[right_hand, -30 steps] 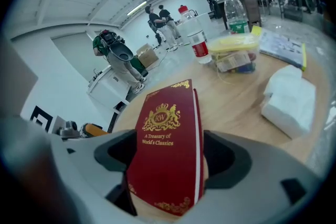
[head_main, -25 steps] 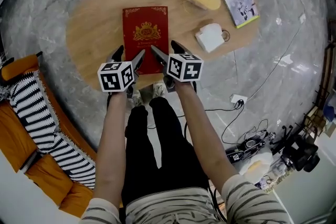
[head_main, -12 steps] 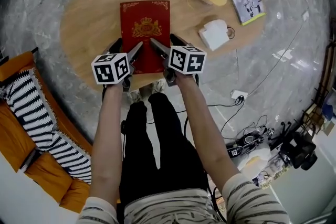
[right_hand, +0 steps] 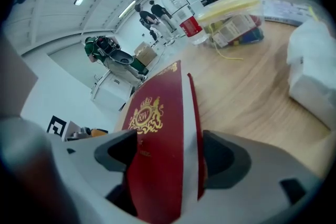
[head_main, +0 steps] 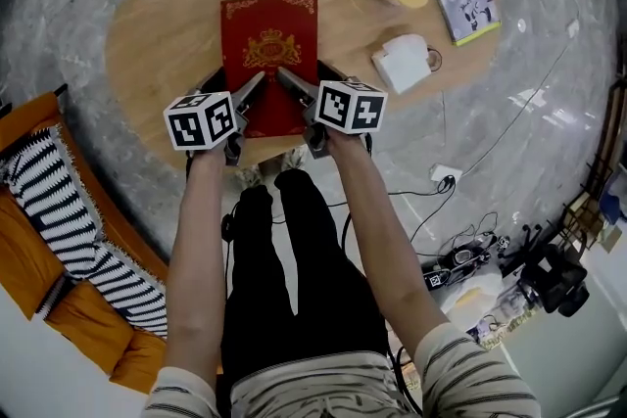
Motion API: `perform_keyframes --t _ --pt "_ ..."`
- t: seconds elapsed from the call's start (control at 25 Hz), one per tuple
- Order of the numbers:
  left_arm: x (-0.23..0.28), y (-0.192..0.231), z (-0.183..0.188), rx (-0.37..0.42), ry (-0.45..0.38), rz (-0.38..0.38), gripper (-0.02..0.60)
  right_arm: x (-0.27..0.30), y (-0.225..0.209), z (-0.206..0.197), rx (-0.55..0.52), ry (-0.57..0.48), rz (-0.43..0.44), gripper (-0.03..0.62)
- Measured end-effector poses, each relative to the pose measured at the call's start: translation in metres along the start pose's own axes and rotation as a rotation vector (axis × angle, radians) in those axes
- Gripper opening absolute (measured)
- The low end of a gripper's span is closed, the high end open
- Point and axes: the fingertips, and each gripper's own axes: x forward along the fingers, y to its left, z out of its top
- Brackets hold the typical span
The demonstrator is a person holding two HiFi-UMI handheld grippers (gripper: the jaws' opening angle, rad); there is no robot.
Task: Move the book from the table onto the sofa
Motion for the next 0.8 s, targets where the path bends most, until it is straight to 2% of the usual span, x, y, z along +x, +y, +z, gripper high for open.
perform_keyframes --t 0.36,0.8 --pt "-0.001 -0.002 0.0 -0.006 0.019 0.023 0.354 -0.002 -0.008 0.001 0.023 0.012 -0.044 0.359" --pt "-0.033 -0.022 -0.002 -0.001 -0.006 0.028 0.354 -0.029 0.019 0.0 0.001 -0.008 -0.044 0.359"
